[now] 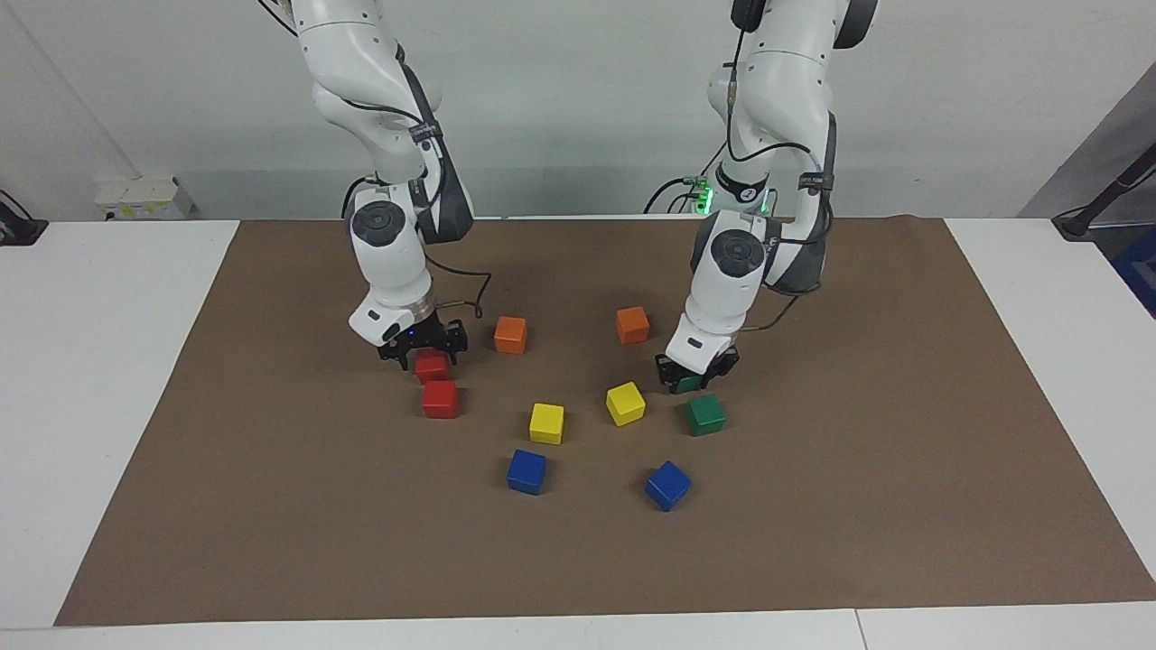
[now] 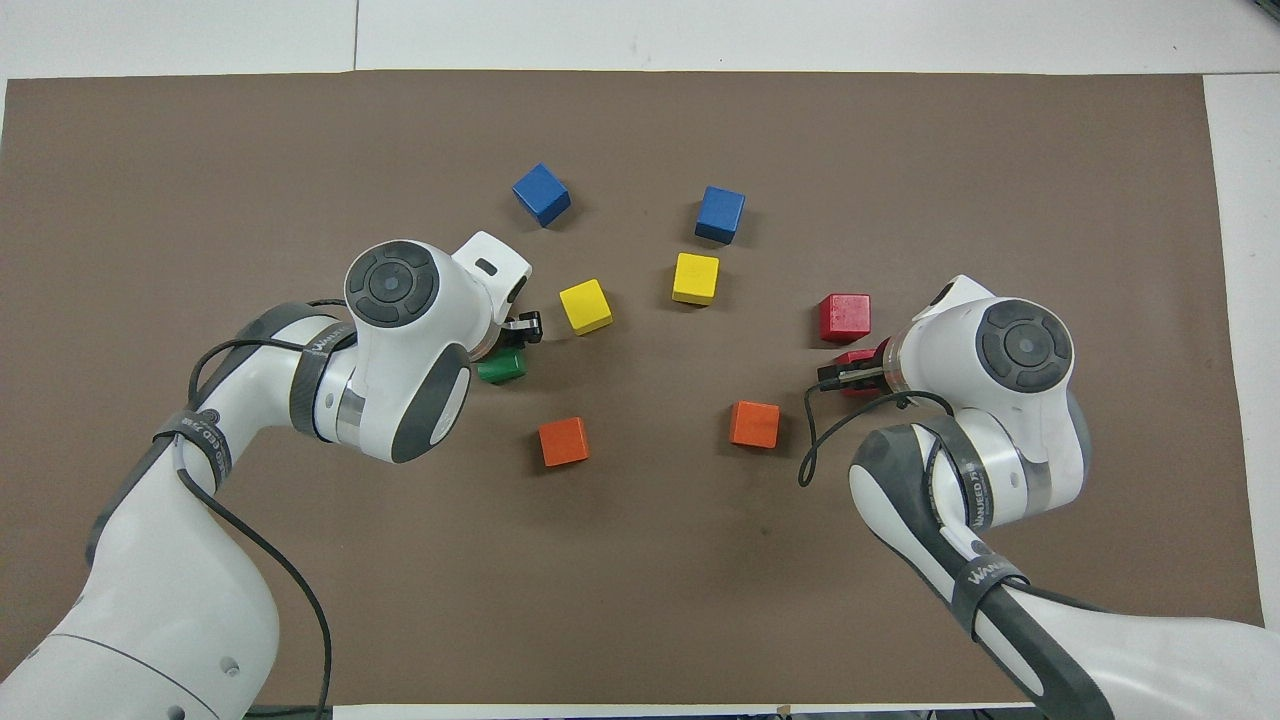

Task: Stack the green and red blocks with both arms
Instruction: 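Carry the green cube outward with the left gripper while the right gripper carries red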

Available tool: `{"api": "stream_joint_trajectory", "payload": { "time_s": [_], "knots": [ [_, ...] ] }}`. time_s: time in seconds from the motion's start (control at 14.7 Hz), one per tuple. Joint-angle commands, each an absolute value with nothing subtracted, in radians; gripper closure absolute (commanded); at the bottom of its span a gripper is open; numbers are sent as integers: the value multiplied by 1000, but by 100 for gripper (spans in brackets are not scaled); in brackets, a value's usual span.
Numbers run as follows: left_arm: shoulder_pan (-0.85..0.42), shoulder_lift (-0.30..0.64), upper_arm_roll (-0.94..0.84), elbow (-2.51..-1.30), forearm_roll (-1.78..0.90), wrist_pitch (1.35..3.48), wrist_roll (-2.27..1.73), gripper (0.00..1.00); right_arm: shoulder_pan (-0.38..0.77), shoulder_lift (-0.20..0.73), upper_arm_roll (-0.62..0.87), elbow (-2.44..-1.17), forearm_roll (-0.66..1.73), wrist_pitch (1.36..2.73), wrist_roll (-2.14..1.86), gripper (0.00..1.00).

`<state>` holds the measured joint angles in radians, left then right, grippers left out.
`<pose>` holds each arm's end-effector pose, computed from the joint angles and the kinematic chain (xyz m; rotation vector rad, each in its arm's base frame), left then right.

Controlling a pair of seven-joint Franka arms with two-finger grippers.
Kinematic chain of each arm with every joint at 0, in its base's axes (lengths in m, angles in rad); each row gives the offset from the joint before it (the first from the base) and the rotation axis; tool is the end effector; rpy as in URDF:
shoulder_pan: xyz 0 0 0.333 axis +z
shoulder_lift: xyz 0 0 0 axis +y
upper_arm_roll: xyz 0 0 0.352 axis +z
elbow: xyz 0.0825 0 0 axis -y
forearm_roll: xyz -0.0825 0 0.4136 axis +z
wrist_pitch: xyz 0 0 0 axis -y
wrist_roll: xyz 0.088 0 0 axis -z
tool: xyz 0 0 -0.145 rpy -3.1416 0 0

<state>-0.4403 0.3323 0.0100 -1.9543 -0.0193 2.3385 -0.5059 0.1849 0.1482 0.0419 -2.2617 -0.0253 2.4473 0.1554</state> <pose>0.5944 -0.2740 0.2894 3.1047 0.1367 0.0643 0.5503 0.1264 0.2748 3.1348 0.1411 0.0610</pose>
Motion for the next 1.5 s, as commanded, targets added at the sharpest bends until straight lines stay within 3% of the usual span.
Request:
{"api": "stream_joint_trajectory", "payload": {
  "time_s": [0.0,0.27,0.48,0.68,0.95,1.43],
  "knots": [
    [-352,226,26,-1944,-11,2243,-483,100,186,146,40,-2244,-23,2433,184,99],
    [-157,149,29,-1951,-11,2145,-205,100,100,150,38,-2054,-25,2211,57,100],
    [36,140,28,-1976,-11,2155,57,100,-9,169,38,-2028,-23,2252,-72,100],
    [135,115,28,-2051,-11,2192,173,100,-81,187,38,-2037,-25,2276,-119,100],
    [178,127,28,-2140,-11,2350,262,100,-149,235,40,-2055,-23,2356,-213,99],
    [193,184,26,-2148,-12,2394,336,100,-166,253,40,-2112,-23,2425,-218,97]
  ]
}}
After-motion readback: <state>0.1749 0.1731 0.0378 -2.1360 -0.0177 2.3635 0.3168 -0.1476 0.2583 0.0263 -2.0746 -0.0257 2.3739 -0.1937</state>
